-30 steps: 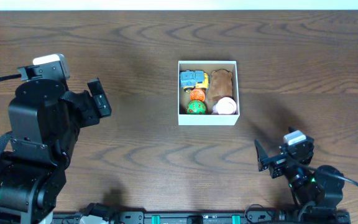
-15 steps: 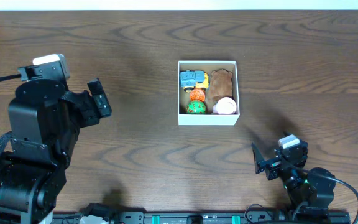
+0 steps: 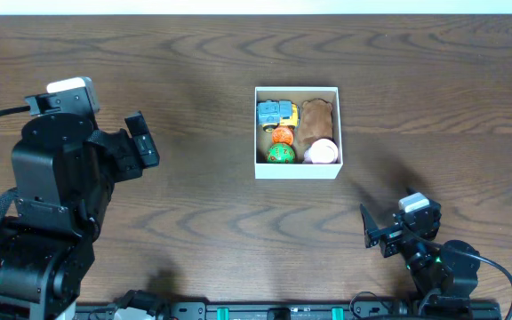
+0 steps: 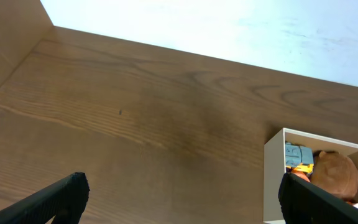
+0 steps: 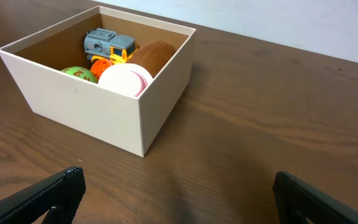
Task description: Pack container
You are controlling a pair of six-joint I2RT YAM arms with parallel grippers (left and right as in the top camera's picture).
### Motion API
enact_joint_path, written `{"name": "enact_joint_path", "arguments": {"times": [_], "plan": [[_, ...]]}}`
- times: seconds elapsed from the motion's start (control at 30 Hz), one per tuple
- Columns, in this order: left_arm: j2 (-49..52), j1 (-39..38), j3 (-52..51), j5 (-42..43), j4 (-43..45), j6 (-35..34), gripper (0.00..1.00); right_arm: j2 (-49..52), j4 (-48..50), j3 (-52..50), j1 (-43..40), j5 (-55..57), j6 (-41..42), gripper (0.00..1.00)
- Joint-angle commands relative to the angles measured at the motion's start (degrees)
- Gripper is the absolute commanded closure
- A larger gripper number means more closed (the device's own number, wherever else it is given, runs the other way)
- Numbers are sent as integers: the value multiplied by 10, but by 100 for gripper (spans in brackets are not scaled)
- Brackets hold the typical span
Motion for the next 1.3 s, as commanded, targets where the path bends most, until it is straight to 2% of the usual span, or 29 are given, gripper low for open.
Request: {"name": "enact_joint_path", "arguments": {"times": [0.0,0.4,0.57,0.67,0.9,1.1,1.27], "plan": [[-1,3,6,-7,0,-5,2,-6,1,-3,5,2,9,1],[-6,4,5,-7,-23,1,2,-6,1,-3,5,2,9,1],[-39,42,-28,-17,-8,1,2,-6,0,-3,5,2,9,1],[-79,69,-85,-17,30,-27,2,-6,0,-3,5,2,9,1],[-218,114,-302,-15,184,-27,2,-6,0,-3,5,2,9,1],[-346,116,-488,-14,296,-27,2,-6,0,-3,5,2,9,1],[-443,116,-619,3,344,-27,2,-6,0,-3,5,2,9,1]]}}
